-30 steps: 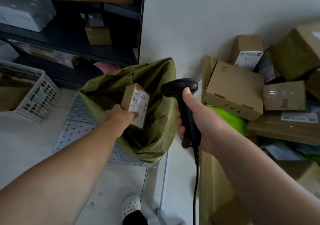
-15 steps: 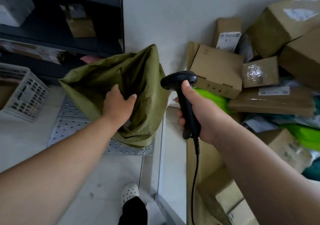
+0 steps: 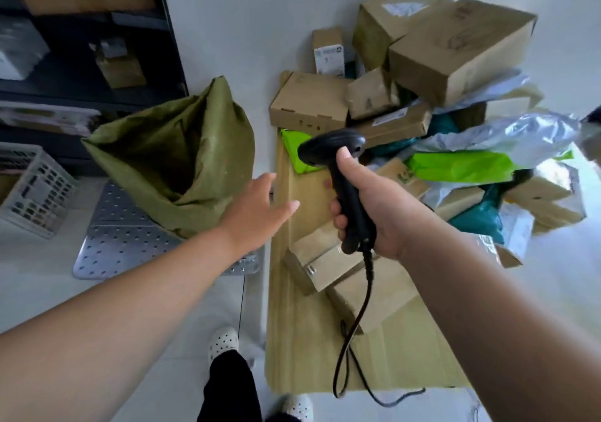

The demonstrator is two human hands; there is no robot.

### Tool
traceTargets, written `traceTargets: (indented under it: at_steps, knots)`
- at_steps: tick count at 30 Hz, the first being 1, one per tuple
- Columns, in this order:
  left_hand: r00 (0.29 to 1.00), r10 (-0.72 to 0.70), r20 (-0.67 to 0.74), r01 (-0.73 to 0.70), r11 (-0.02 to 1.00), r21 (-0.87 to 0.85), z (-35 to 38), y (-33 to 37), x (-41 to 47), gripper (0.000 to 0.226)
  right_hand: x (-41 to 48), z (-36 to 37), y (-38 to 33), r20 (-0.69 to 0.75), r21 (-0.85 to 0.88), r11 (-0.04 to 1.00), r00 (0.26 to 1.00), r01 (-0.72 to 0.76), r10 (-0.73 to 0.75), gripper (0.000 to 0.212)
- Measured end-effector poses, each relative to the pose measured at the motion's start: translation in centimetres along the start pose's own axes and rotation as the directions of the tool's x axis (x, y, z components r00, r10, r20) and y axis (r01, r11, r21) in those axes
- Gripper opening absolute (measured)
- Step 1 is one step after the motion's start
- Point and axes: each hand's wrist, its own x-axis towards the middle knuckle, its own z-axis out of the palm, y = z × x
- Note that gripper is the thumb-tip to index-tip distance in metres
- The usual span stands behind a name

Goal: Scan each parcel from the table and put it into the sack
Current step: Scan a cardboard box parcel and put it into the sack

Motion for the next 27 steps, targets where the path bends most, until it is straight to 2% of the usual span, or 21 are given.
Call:
traceTargets:
  at_steps: [3, 7, 12, 15, 18, 21, 24, 27]
  knots:
    - [0.992, -0.044, 0.121, 0.039, 0.998, 0.045, 2.7, 1.2, -2.0, 0.089, -2.3, -2.9, 1.8, -0.008, -0.006, 1.0, 1.0, 0.022, -0.022, 0.052]
    - [0.976, -0.053, 0.212, 0.013, 0.983, 0.184, 5.8, 2.4, -3.8, 0.11, -4.6, -6.2, 3.8, -0.041, 0.023, 0.999, 0.999, 0.022, -0.021, 0.046]
    - [0.973, -0.026, 0.229, -0.091, 0.871, 0.484, 8.1, 2.8, -4.5, 0.12, -6.1, -8.6, 5.9, -0.064, 0.037, 0.999, 0.997, 0.039, -0.037, 0.043]
    - [0.979, -0.056, 0.196, -0.052, 0.861, 0.507, 8.6, 2.4, -4.5, 0.113, -6.5, -9.3, 6.9, -0.073, 0.041, 0.999, 0.997, 0.029, -0.026, 0.044]
    - [0.982, -0.123, 0.145, 0.055, 0.914, 0.401, 7.9, 2.4, -4.4, 0.107, -6.6, -9.6, 7.6, -0.065, 0.054, 0.998, 0.998, 0.019, -0.016, 0.048]
    - [0.97, -0.208, 0.127, 0.19, 0.971, 0.144, 6.0, 3.0, -4.7, 0.103, -6.9, -9.6, 7.4, -0.04, 0.073, 0.997, 0.999, 0.024, -0.021, 0.049]
    - [0.957, -0.27, 0.103, 0.281, 0.952, -0.118, 3.7, 3.5, -5.5, 0.091, -7.2, -9.0, 6.5, -0.015, 0.094, 0.995, 0.999, 0.037, -0.036, 0.048]
    - [0.95, -0.307, 0.058, 0.312, 0.921, -0.232, 1.6, 3.9, -6.1, 0.077, -7.4, -7.9, 5.3, 0.014, 0.118, 0.992, 0.998, 0.053, -0.055, 0.05]
